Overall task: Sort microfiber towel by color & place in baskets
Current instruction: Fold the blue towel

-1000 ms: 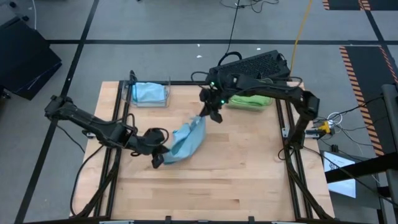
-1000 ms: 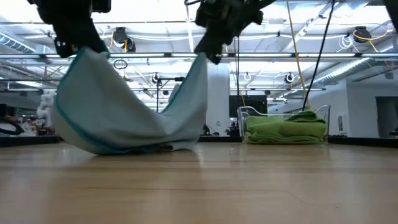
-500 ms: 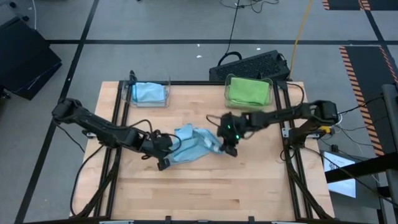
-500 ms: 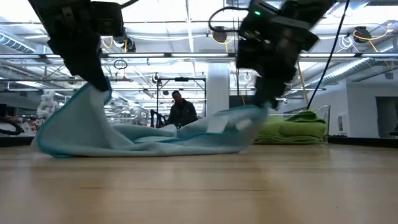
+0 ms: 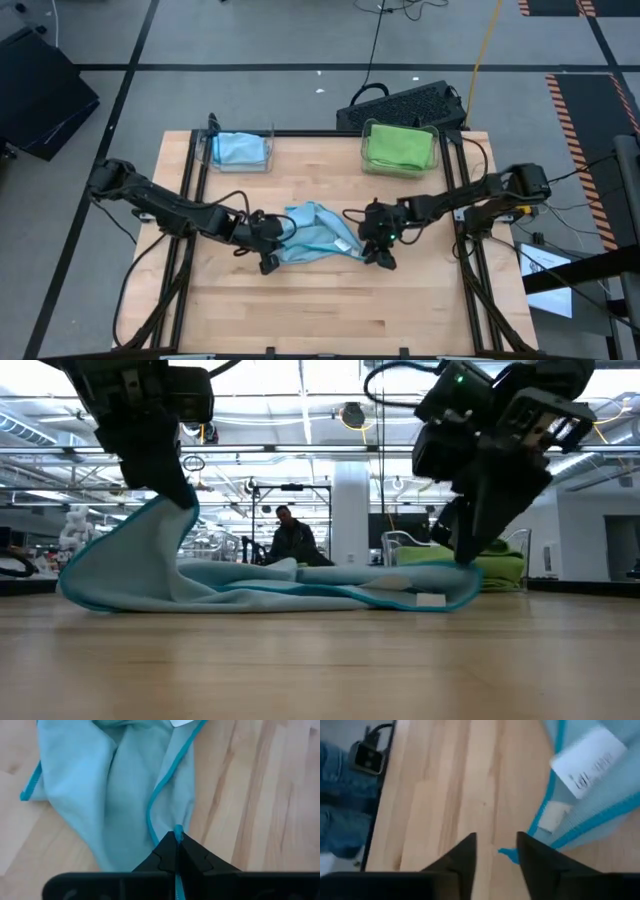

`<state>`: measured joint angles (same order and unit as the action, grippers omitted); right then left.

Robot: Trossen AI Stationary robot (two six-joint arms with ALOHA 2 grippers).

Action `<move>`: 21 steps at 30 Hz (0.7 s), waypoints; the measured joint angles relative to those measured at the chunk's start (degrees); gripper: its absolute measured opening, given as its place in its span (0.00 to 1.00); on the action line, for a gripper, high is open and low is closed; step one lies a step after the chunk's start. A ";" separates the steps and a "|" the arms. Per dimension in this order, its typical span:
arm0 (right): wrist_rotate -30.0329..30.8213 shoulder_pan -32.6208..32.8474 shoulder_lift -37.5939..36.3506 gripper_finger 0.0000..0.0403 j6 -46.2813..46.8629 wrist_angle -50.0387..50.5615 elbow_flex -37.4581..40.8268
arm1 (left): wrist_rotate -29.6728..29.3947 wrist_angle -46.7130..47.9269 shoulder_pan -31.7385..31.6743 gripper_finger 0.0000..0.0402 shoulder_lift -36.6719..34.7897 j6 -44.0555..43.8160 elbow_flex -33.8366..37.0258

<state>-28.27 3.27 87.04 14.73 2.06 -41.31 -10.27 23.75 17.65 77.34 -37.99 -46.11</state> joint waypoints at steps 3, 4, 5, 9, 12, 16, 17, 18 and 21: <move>2.14 0.93 -2.05 0.46 -4.44 2.22 0.01 | 0.14 0.06 -0.47 0.01 0.00 -0.01 0.00; 3.29 1.31 -2.74 0.49 -6.41 2.88 -0.02 | 0.10 0.05 -0.71 0.01 0.00 0.01 0.00; 4.70 1.76 -3.46 0.52 -8.93 4.20 -0.06 | 0.07 0.16 -1.02 0.01 0.00 0.01 0.00; 9.33 3.87 -5.24 0.58 -20.99 6.78 -0.03 | -0.06 0.16 -1.68 0.02 0.00 0.02 0.03; 11.93 5.53 -5.55 0.58 -29.36 5.69 -0.03 | -0.06 0.15 -1.88 0.01 0.00 0.23 0.04; 11.99 6.67 -4.49 0.53 -38.25 4.13 -0.06 | -0.11 0.40 -2.06 0.02 0.00 0.23 0.04; 11.98 6.81 -4.09 0.52 -39.86 4.16 -0.04 | -0.09 0.49 -2.06 0.02 0.00 0.23 0.04; 12.00 6.94 -3.58 0.50 -41.24 3.77 -0.03 | -0.08 0.52 -2.06 0.02 0.00 0.22 0.04; 12.09 6.99 -2.08 0.46 -45.77 3.10 -0.06 | -0.08 0.32 -2.04 0.01 0.00 0.23 0.04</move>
<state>-16.18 10.26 84.96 -31.05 5.16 -41.36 -10.35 24.07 15.61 77.34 -37.76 -46.06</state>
